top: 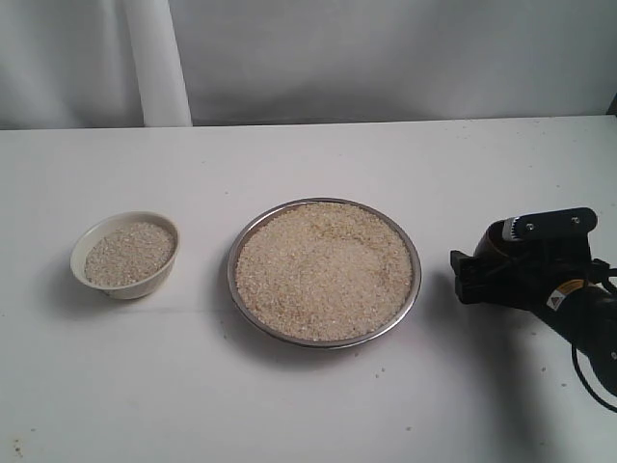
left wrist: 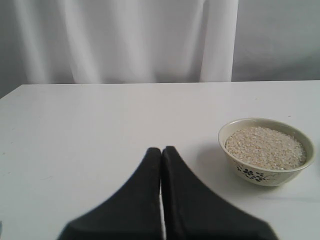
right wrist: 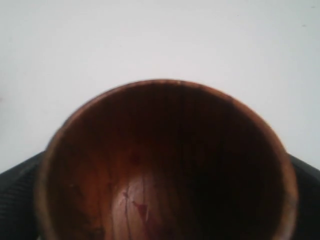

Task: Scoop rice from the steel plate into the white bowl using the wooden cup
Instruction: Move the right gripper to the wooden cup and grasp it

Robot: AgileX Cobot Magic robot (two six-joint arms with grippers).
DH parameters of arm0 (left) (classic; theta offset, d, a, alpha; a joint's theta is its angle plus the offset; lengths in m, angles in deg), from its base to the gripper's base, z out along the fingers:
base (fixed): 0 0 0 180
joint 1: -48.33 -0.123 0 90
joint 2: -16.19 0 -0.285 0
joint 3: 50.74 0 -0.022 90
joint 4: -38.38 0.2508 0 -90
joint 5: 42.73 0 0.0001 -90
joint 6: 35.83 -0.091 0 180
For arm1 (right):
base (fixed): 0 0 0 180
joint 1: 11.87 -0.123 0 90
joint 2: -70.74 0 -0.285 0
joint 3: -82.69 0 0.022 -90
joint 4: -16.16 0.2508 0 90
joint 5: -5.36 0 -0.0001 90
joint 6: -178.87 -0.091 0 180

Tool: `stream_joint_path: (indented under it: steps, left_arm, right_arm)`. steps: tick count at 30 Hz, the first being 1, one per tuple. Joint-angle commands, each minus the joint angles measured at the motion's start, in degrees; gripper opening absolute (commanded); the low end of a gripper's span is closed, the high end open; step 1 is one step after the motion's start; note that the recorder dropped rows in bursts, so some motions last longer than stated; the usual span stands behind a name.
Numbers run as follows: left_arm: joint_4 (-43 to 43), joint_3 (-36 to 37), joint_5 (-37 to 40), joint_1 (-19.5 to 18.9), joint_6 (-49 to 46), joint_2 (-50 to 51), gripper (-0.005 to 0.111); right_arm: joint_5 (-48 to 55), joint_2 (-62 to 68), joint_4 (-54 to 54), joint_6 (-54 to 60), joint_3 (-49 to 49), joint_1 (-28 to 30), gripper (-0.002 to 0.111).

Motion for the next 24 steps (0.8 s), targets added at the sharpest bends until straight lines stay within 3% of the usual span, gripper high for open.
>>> stream_joint_path:
  steps: [1,6,10,13,24]
  left_arm:
    - [0.0,0.1,-0.3,0.1,0.2,-0.1,0.0]
    - [0.0,0.1,-0.3,0.1,0.2,-0.1,0.0]
    - [0.0,0.1,-0.3,0.1,0.2,-0.1,0.0]
    - [0.0,0.1,-0.3,0.1,0.2,-0.1,0.0]
    - [0.0,0.1,-0.3,0.1,0.2,-0.1,0.0]
  right_arm:
    - [-0.1,0.1,-1.8,0.3,-0.2,-0.1,0.085]
    - [-0.1,0.1,-1.8,0.2,-0.2,-0.1,0.056]
    - [-0.1,0.1,-1.8,0.2,-0.2,-0.1,0.042]
    - [-0.1,0.1,-1.8,0.1,-0.2,-0.1,0.037]
    - [-0.8,0.1,1.4,-1.6,-0.2,-0.1,0.037]
